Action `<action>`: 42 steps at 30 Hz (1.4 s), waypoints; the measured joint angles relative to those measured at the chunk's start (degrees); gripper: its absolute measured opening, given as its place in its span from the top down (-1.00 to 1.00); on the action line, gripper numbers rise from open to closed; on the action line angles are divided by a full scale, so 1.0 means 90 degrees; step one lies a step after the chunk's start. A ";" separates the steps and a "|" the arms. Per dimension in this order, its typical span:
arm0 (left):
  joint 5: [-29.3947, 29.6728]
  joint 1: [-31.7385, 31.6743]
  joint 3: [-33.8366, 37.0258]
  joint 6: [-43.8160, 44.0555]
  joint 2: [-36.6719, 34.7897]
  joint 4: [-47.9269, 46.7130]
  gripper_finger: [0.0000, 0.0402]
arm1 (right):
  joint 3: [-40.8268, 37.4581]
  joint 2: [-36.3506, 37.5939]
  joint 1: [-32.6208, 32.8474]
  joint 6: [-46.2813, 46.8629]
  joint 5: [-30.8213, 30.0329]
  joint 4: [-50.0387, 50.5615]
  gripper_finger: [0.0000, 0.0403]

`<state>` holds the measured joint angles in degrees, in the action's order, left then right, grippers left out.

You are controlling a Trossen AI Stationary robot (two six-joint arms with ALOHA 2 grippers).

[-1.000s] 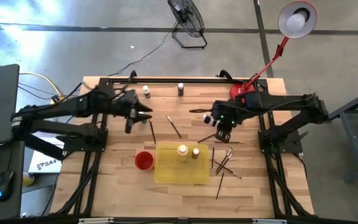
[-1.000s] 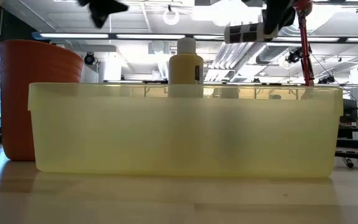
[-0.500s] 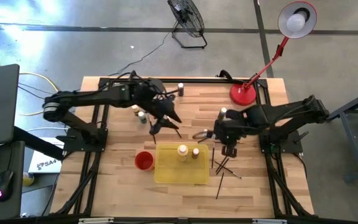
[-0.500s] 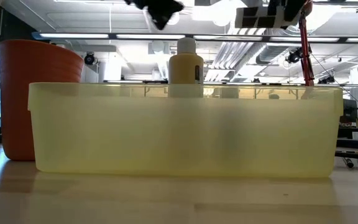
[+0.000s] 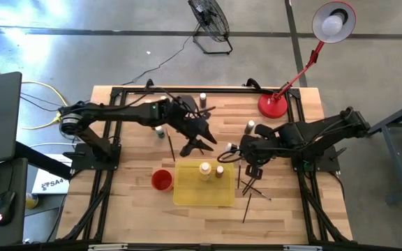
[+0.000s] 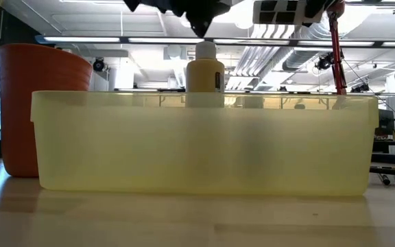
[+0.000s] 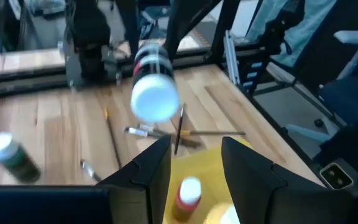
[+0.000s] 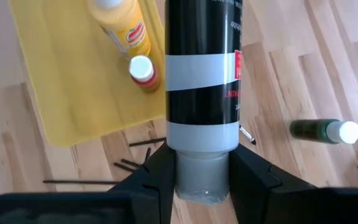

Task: Pick & Place Paint Supplies
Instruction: Put the white paint bottle into the yellow bin

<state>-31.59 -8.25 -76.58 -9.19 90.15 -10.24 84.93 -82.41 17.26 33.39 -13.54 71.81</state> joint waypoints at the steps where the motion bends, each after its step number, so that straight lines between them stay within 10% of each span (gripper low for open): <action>1: -0.0001 0.0022 0.0000 -0.0001 0.0028 0.0124 0.30 | 0.0000 0.0000 0.0000 0.0002 -0.0005 -0.0015 0.47; 16: 0.0139 -0.0022 0.0000 0.0206 0.0107 0.0615 -0.23 | 0.0000 0.0000 0.0000 0.0166 -0.0108 -0.0007 0.47; 42: 0.1321 0.0548 0.0000 -0.0114 0.0107 0.0611 -0.25 | 0.0000 0.0000 -0.0049 0.0277 0.0402 0.0025 0.47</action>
<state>-19.70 -3.32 -76.58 -10.22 91.11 -4.74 84.93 -82.41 16.82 35.89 -9.92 72.03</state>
